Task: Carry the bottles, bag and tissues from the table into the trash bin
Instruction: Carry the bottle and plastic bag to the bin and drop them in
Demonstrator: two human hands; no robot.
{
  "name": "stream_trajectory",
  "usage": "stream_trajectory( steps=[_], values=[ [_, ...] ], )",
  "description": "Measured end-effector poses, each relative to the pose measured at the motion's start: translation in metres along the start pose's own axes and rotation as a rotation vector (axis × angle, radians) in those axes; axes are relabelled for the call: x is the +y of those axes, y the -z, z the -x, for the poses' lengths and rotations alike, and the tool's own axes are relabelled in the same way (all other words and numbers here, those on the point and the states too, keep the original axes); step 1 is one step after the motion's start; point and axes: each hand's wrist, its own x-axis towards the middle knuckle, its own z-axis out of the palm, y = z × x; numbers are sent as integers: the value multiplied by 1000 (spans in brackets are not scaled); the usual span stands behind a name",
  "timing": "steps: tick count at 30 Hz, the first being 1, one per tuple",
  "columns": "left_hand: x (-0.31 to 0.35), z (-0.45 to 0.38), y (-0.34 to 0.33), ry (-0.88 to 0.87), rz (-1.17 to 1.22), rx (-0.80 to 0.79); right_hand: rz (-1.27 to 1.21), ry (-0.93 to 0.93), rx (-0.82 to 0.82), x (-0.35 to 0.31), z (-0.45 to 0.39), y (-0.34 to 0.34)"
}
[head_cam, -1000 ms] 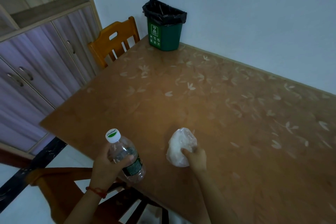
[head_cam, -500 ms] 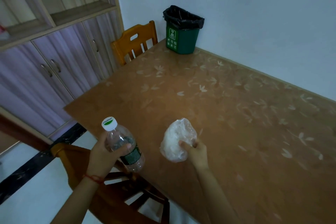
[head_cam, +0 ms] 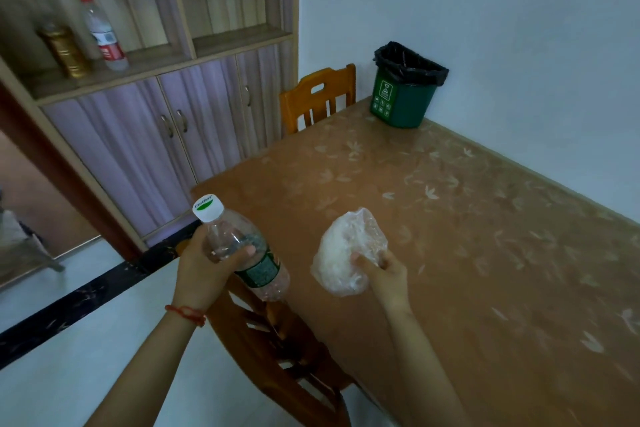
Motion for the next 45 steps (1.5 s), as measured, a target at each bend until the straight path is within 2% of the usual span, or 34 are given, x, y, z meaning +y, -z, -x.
stream_trajectory(
  steps=[9,14,19,27,31,36,45],
  values=[
    [-3,6,101,-40,80,133,14,77,-122,-29,44,-85],
    [-20,13,182,-38,85,228,-29,30,-239,-33,78,-155],
    [-42,29,261,-1,98,328,15,61,-305,-32,118,-230],
    [-82,67,370,86,62,511,140,90,-534,-12,178,-342],
    [-96,80,404,105,73,586,197,75,-649,-3,193,-384],
    [-117,76,430,138,65,645,198,85,-714,3,192,-430],
    [-138,-16,462,157,40,654,183,56,-754,-6,131,-520]
  ],
)
